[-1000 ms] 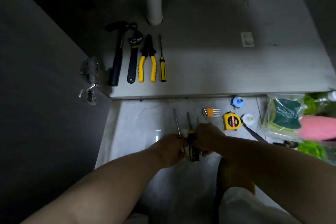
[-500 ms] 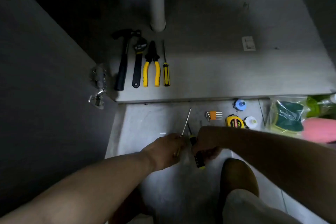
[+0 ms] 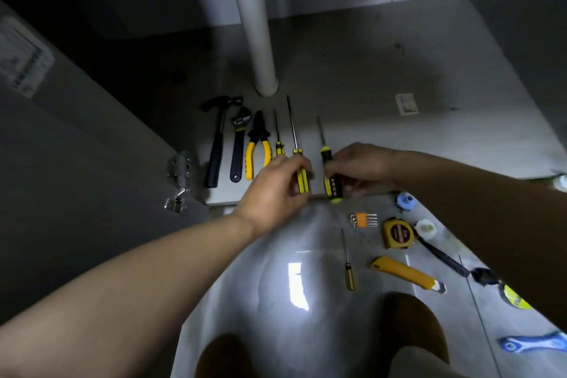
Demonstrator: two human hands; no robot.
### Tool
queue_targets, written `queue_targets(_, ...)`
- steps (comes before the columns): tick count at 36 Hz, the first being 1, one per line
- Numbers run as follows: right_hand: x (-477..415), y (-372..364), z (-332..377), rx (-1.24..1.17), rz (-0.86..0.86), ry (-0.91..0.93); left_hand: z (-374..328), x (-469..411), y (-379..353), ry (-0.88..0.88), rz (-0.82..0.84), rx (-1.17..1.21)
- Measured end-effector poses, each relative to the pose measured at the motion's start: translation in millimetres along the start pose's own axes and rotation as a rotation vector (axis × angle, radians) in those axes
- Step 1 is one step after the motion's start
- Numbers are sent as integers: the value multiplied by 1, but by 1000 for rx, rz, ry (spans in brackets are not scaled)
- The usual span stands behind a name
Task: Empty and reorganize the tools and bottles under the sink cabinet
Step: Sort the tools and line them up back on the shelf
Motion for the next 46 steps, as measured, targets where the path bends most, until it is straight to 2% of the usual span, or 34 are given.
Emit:
queue_targets(2,-12,10,0,-9,-170,55,3,-14,0,11,4,-30)
queue_targets(6,-31,17,-4,100,-393,131,7,-34,-2,21,13,-155)
queue_targets(10,-40,10,-7,208,-509,164,8,-47,-5,6,-11,-464)
queue_targets(14,-43,-1,-6,221,-575,171,13,-53,-12,21,12,-570)
queue_targets(24,-46,-21,-6,186,-599,240,22,-59,-17,-16,13,-676)
queue_targets(33,-40,-25,-12,142,-580,300,32,-57,-7,0,-51,-534)
queue_targets(41,-40,-26,-11,140,-606,308,42,-75,-7,-20,86,-558)
queue_targets(46,-40,-27,-10,150,-606,310,43,-78,-8,-13,100,-537)
Point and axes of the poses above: each hand's wrist, its own x-axis away from the middle knuckle, its own y-axis out of the back of the hand, z = x × y, the point moved 5 cm from there along -x, towards the middle knuckle, and after that the axes turned 12 degrees about -x, right-handed, at the moved point
